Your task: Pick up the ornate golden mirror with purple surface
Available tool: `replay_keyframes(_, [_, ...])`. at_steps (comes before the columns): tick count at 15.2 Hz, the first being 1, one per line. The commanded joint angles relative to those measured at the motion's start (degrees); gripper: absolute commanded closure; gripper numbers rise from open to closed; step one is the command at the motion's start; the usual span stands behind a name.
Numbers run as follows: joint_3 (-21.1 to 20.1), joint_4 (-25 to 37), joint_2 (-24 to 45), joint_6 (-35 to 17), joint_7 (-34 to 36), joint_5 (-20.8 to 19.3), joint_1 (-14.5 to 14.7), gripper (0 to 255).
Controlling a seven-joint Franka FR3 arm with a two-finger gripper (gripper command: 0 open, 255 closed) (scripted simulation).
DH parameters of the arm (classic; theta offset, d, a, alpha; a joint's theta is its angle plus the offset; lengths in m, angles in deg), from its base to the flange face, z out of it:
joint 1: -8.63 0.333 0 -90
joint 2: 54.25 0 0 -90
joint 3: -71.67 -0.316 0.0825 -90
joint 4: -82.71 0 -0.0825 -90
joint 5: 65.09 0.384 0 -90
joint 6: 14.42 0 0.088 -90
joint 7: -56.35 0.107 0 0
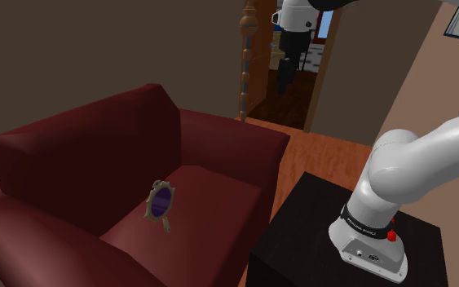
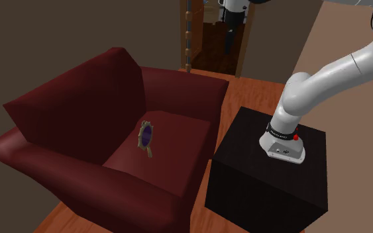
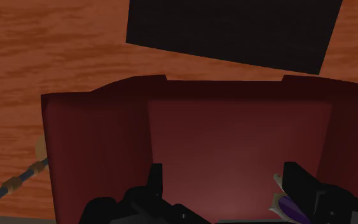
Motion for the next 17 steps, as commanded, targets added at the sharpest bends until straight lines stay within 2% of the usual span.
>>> replay_keyframes(1, [0.0, 0.0, 0.0, 0.0, 0.0, 0.0, 0.0, 0])
replay_keyframes(9, [-6.29, -3.79, 9.08, -9.15, 17.41, 7.23, -0.88, 0])
replay_keyframes(17, [-11.55, -2.65, 22.82, -19.6, 33.24, 13.07, -1.43, 0])
